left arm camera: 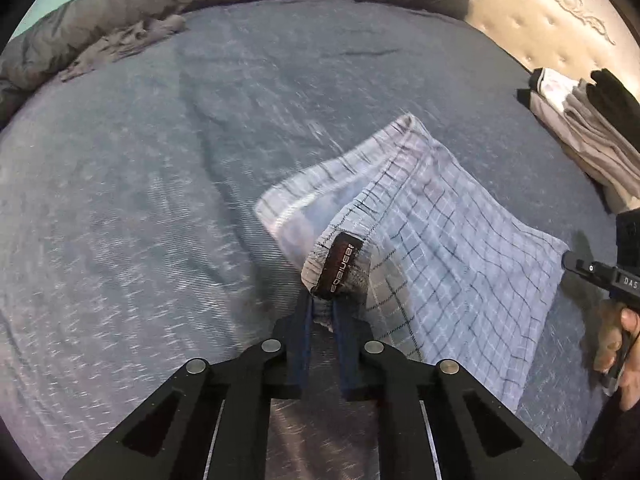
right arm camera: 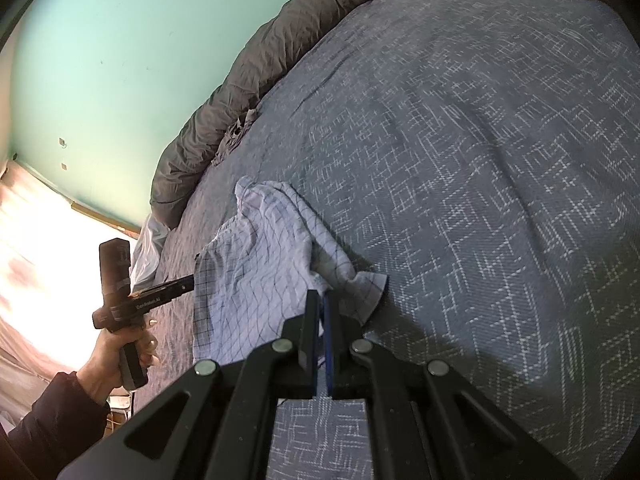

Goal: Fold clothes

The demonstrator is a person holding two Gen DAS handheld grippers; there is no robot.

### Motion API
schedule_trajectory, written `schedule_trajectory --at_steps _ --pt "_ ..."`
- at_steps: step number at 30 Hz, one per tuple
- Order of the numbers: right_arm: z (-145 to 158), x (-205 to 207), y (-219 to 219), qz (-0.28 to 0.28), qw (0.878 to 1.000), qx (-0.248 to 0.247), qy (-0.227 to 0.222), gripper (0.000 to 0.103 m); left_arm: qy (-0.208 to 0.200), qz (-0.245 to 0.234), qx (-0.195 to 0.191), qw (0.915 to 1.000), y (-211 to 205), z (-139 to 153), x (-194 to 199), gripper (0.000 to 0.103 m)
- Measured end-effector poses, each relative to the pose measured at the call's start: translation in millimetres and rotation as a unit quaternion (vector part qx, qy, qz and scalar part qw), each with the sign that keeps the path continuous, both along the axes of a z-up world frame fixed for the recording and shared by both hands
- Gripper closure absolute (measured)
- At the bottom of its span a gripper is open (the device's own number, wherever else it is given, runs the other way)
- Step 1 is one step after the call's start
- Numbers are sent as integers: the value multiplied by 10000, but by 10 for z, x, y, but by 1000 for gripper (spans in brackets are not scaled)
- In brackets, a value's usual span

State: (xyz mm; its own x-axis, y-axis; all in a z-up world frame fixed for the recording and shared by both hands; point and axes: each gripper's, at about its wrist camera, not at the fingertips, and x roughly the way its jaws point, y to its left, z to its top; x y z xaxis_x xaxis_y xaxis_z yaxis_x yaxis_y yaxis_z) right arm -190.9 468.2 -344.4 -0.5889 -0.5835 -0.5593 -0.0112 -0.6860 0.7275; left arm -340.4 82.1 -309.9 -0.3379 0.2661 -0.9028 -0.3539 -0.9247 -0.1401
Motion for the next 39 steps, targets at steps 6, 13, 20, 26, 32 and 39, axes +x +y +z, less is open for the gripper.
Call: schedule_trajectory --at_steps 6,13,20,26,32,39 --pt "19 -2 -16 28 10000 58 13 101 -46 279 -207 9994 -63 15 -117 94" --pt "15 -16 -5 27 10000 43 3 101 -113 204 -594 9980 26 102 -306 94" --pt "-8 -13 -3 20 10000 28 -18 101 -847 496 -604 9933 -87 -146 -537 94" --pt "-28 -25 28 -40 10000 -10 -52 101 -508 835 457 9942 -195 -59 -567 93" --pt "-31 -38 24 -49 10000 1 -69 101 -466 851 453 9943 -250 12 -501 90" --pt "-6 -64 20 -40 9999 77 -94 101 -308 1071 996 9888 -400 111 -417 77"
